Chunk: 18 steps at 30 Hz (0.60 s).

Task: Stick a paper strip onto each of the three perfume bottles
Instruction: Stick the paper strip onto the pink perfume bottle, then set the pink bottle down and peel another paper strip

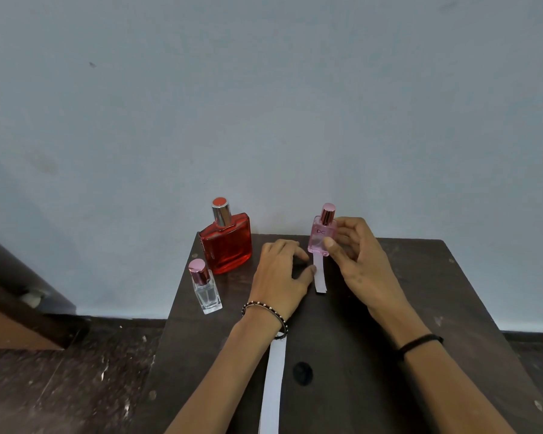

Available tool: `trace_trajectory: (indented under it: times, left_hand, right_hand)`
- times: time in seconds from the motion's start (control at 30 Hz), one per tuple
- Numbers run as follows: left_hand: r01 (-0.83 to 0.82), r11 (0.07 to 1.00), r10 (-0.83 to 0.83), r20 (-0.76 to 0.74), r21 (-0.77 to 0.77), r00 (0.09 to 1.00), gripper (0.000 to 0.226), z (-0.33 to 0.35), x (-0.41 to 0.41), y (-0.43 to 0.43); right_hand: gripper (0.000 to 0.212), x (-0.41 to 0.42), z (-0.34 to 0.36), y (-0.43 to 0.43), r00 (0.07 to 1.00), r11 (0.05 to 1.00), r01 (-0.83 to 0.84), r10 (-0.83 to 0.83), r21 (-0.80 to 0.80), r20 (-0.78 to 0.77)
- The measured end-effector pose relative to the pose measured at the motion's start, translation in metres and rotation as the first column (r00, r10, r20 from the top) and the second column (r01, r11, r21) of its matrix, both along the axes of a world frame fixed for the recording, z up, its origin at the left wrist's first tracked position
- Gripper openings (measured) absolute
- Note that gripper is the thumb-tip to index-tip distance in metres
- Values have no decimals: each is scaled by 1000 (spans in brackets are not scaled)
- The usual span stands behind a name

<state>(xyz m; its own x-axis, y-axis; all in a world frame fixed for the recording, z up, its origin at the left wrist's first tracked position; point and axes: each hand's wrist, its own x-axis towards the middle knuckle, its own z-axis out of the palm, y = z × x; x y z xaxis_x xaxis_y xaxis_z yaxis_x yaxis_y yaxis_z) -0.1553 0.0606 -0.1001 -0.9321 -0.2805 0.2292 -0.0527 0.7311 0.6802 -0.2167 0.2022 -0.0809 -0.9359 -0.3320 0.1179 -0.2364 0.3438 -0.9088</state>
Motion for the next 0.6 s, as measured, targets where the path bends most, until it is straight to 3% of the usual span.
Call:
trace_trajectory:
  times: [0.27,0.6]
  left_hand:
    - [-2,1000,2,8,-8,1000,12,0,5,1]
    - [34,999,-33,-43,5,999,14,10,50,3]
  right_hand:
    - [49,-3,-4,4,1000,998,-8,7,63,28]
    - [56,37,1,13,987,985,131,-140,114,77]
